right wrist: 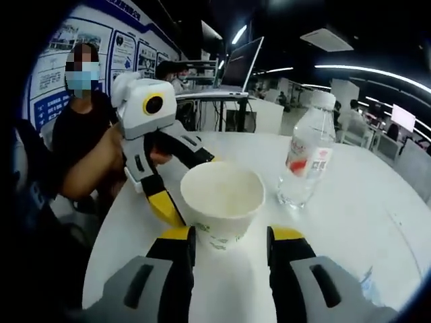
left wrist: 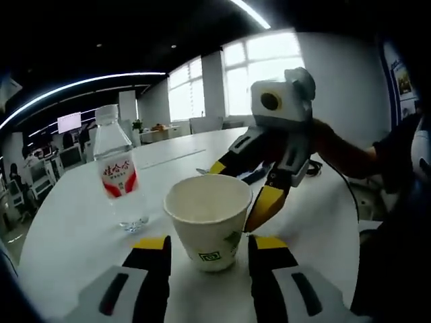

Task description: Arrange the tabletop items into an orderly group along one side of the table until the central work area is clear of visible clutter.

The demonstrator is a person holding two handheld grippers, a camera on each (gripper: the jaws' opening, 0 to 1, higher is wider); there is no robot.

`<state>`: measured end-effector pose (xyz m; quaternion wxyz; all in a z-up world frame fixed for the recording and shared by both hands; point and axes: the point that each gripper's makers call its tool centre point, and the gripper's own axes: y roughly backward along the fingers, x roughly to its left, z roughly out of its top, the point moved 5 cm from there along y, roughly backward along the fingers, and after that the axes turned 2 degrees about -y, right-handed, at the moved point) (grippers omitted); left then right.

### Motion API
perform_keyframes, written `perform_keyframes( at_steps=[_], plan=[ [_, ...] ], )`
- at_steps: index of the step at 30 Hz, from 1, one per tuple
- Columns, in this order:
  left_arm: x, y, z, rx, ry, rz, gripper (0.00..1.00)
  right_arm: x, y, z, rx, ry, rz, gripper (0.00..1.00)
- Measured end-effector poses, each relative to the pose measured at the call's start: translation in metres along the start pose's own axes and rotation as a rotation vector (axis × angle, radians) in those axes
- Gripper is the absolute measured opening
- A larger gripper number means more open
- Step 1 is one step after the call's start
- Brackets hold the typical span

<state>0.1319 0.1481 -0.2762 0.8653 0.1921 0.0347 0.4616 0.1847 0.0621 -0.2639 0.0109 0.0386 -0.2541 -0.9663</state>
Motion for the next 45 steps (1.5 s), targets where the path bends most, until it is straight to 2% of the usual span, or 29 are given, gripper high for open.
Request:
perform_keyframes(
  at_steps=[4,11,18,31,37,41,45],
  plan=[
    [0.000,-0.002,0.000,-0.005,-0.010,-0.006,0.35,0.000,-0.001,0.001,-0.007,-0.001,0.003,0.35],
    [-0.002,-0.005,0.001,-0.002,0.000,0.000,0.35,-0.004,0.002,0.003,-0.010,0.007,0.015,0.31],
    [-0.001,-0.005,0.012,-0.007,-0.034,-0.002,0.35,-0.011,0.013,0.008,-0.032,0.011,0.001,0.31],
    [-0.016,-0.032,0.034,-0.013,-0.070,-0.022,0.35,-0.019,0.031,0.008,-0.037,0.014,-0.064,0.31],
    [-0.007,-0.038,0.043,-0.021,-0.082,-0.030,0.34,-0.024,0.038,0.009,-0.040,0.014,-0.087,0.31],
    [-0.003,-0.044,0.049,-0.032,-0.090,-0.032,0.34,-0.038,0.046,0.009,-0.045,0.008,-0.107,0.30],
    [0.004,-0.053,0.052,-0.033,-0.091,-0.038,0.34,-0.042,0.047,0.008,-0.039,0.003,-0.122,0.30]
  ],
)
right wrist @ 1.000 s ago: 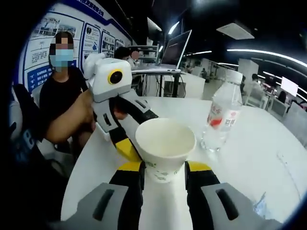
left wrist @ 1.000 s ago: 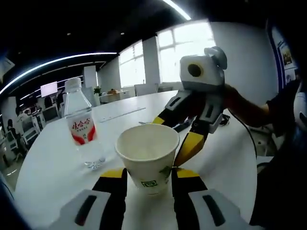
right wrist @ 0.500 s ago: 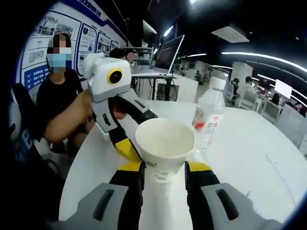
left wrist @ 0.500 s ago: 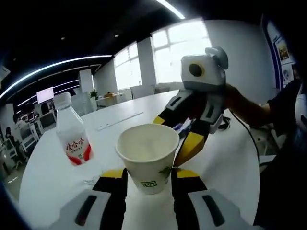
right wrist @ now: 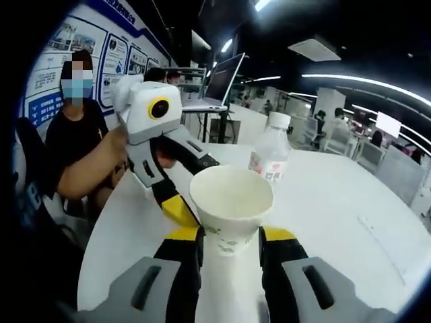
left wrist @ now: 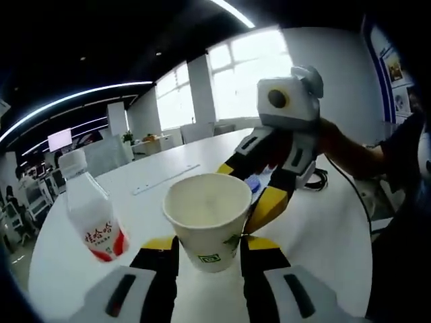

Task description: Arrange the tabletop items into an orderly group along one side of the table until the central work area is clear of visible clutter.

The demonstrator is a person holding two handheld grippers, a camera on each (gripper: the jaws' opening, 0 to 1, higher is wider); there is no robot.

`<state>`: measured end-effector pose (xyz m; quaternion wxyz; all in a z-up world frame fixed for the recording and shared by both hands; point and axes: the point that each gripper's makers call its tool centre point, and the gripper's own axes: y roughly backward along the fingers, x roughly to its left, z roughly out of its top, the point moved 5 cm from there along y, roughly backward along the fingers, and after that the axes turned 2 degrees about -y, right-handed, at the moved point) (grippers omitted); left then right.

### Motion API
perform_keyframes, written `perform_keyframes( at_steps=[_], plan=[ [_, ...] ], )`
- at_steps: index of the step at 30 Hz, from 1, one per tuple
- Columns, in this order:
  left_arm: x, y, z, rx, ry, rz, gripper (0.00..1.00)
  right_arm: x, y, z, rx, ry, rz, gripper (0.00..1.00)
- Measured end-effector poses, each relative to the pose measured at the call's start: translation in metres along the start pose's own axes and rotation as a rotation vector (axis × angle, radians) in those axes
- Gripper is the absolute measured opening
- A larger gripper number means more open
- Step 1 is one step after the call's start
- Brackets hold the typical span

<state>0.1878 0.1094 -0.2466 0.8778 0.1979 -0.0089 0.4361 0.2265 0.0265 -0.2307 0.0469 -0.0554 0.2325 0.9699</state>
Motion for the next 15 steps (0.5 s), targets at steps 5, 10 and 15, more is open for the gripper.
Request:
perform_keyframes(
  at_steps=[5,10,15],
  plan=[
    [0.009,-0.009,0.002,-0.007,0.007,-0.008,0.34,-0.009,0.004,-0.002,0.007,-0.006,-0.022,0.30],
    [0.015,-0.016,0.002,-0.008,0.015,-0.019,0.34,-0.009,0.006,-0.007,0.018,-0.004,-0.038,0.30],
    [0.020,-0.021,0.005,-0.008,0.018,-0.020,0.34,-0.014,0.006,-0.007,0.020,-0.008,-0.050,0.30]
  ],
)
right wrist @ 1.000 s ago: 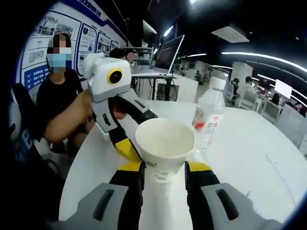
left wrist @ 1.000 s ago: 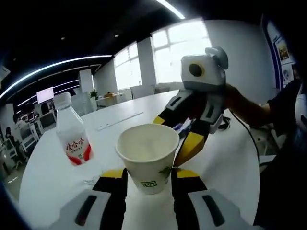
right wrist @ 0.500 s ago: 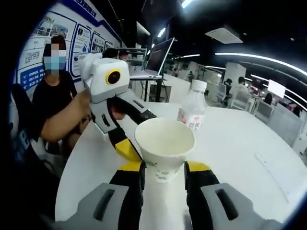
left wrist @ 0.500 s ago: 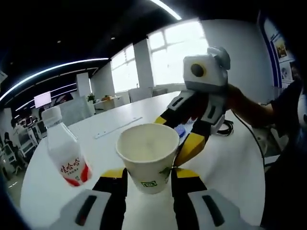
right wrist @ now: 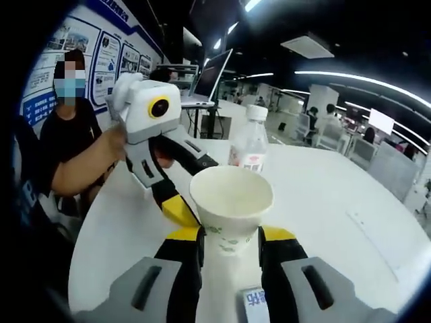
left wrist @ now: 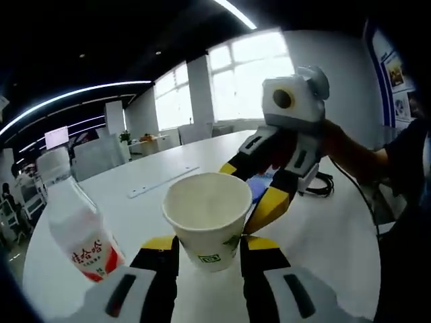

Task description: Arrange the tabletop items into an orderly group along one side of the table until the central work area is clear of visible clutter.

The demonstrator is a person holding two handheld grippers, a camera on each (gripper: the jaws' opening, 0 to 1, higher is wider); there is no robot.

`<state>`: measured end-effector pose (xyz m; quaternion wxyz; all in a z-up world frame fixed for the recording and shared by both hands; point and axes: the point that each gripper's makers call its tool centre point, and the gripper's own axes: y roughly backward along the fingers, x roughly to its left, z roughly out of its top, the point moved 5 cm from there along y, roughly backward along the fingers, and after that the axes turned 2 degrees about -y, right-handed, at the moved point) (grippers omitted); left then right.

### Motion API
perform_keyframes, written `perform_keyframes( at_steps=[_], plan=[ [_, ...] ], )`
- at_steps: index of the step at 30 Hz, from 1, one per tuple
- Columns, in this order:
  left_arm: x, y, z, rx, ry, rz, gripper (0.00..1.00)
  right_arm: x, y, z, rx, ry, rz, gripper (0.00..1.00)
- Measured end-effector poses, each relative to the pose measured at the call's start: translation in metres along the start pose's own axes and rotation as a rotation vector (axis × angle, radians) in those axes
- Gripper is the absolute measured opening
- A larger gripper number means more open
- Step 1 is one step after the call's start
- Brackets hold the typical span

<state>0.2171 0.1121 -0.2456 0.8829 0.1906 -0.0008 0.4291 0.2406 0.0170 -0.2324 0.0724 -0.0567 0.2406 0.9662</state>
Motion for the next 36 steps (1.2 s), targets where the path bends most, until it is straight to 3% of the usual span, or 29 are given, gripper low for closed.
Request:
perform_keyframes(
  at_steps=[9,25,36],
  plan=[
    [0.009,-0.008,0.003,0.017,0.000,0.014,0.34,-0.015,-0.003,0.000,-0.001,-0.017,-0.012,0.27],
    [0.016,-0.027,-0.009,0.121,-0.050,0.082,0.34,-0.027,-0.020,-0.022,0.032,-0.069,-0.010,0.27],
    [0.023,-0.036,-0.016,0.139,-0.002,0.113,0.34,-0.036,-0.027,-0.028,0.049,-0.090,-0.025,0.25]
  ],
)
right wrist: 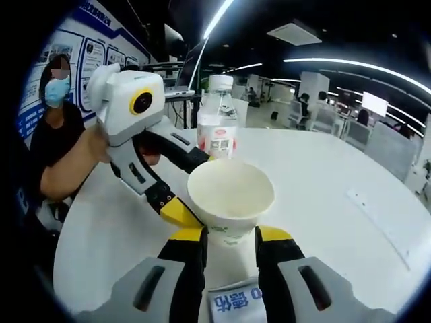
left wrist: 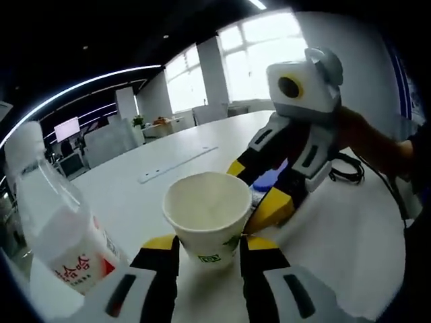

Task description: Arrange the tabletop items into an orderly group along one side of the table until the central work area is clear of visible clutter.

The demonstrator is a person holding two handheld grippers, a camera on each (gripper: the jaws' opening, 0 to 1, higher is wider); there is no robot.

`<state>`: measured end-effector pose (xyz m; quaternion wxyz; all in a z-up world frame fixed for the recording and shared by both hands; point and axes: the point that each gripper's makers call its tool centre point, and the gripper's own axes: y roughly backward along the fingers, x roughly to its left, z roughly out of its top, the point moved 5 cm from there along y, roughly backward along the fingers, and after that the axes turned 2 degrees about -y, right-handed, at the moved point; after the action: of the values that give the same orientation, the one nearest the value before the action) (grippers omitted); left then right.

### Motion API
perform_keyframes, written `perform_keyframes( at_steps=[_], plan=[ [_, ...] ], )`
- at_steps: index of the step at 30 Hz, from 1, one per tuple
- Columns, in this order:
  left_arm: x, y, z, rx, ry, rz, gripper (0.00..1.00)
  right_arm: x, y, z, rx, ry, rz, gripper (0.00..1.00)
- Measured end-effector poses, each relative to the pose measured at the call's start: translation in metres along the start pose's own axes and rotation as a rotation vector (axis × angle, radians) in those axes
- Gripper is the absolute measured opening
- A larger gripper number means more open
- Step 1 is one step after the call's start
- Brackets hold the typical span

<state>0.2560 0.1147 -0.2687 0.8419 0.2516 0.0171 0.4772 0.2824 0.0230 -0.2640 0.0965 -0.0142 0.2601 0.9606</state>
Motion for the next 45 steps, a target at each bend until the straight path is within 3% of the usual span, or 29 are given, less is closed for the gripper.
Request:
perform_keyframes(
  at_steps=[5,11,15,18,27,37,38,42,45],
  plan=[
    [-0.002,0.000,-0.001,0.001,-0.002,0.001,0.34,-0.003,0.001,-0.004,0.006,-0.014,-0.010,0.27],
    [-0.003,0.003,-0.008,0.047,-0.044,0.028,0.38,-0.007,0.001,-0.006,0.010,-0.015,-0.023,0.30],
    [-0.007,0.009,-0.004,0.014,-0.033,0.011,0.40,-0.004,0.005,-0.005,0.007,-0.007,-0.028,0.34],
    [-0.010,0.012,-0.003,0.001,-0.018,0.004,0.45,-0.003,0.007,-0.006,0.011,-0.004,-0.036,0.40],
    [-0.025,0.025,-0.005,-0.013,-0.013,-0.028,0.65,0.003,0.015,-0.013,0.062,0.025,-0.084,0.69],
    [-0.038,0.042,0.005,-0.083,0.018,-0.069,0.95,0.008,0.026,-0.014,0.106,0.041,-0.097,0.99],
    [-0.041,0.044,0.006,-0.090,0.036,-0.080,1.00,0.008,0.026,-0.012,0.110,0.055,-0.080,1.00],
    [-0.048,0.050,0.008,-0.120,0.045,-0.119,1.00,0.015,0.029,-0.012,0.115,0.057,-0.066,1.00],
    [-0.054,0.054,0.006,-0.119,0.038,-0.113,1.00,0.023,0.035,-0.015,0.120,0.057,-0.073,1.00]
  ],
)
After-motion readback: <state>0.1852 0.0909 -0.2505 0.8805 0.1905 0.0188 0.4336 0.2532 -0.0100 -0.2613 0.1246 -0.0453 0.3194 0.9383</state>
